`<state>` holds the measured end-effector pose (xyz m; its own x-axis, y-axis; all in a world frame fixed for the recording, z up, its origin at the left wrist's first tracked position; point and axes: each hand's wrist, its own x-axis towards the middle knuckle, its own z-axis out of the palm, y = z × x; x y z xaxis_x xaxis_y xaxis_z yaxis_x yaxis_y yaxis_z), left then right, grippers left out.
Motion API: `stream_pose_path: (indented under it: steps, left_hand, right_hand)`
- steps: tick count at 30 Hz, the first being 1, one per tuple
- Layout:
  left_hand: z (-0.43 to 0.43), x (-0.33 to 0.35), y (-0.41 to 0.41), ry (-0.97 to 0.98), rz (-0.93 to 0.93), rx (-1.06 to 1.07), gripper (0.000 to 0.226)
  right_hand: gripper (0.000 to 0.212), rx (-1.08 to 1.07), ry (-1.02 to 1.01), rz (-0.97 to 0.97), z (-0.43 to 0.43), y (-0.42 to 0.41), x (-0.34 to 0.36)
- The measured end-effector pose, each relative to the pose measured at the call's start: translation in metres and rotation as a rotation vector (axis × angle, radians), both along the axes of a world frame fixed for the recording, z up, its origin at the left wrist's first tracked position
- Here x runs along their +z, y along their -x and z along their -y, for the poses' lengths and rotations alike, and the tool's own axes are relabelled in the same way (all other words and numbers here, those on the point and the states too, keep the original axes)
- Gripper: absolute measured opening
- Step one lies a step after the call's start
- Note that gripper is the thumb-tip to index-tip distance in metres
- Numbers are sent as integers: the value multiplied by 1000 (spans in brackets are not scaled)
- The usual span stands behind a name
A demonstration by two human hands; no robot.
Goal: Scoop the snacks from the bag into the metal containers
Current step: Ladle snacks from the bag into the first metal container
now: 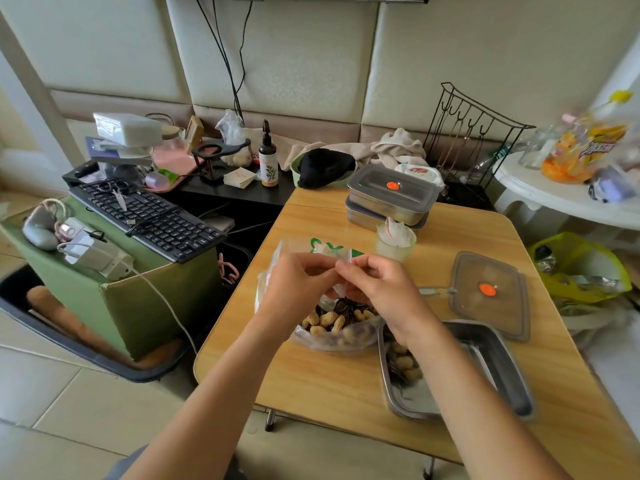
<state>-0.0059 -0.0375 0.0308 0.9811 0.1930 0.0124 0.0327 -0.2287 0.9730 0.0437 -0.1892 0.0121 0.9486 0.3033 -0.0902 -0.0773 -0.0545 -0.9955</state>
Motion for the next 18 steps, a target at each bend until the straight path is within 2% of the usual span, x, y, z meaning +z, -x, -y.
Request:
stream_pose_path:
  steps: [3, 6, 8, 11, 15, 17, 18]
  left_hand:
    - [-2, 0, -2, -28, -16, 11, 8]
    - [0, -2, -3, -118, -5, 28, 8]
    - [5, -4, -4, -181, 15, 100, 9]
    - [9, -6, -6, -224, 45, 261, 11]
    - [11, -9, -8, -312, 155, 297, 11]
    - [10, -12, -9, -460, 238, 222, 7]
    - [8, -13, -10, -538, 265, 167, 12]
  right_hand:
    - [16, 4, -78, -79, 3, -2, 2]
    - [17, -27, -12, -46, 5, -1, 2]
    - [21, -92, 177, 98, 4, 1, -1]
    - [18, -230, 550, 451, 4, 2, -6]
    - [13, -270, 647, 687, 2, 3, -3]
    - [13, -262, 643, 685, 5, 2, 0]
    - [13, -244, 605, 617, 7, 1, 2]
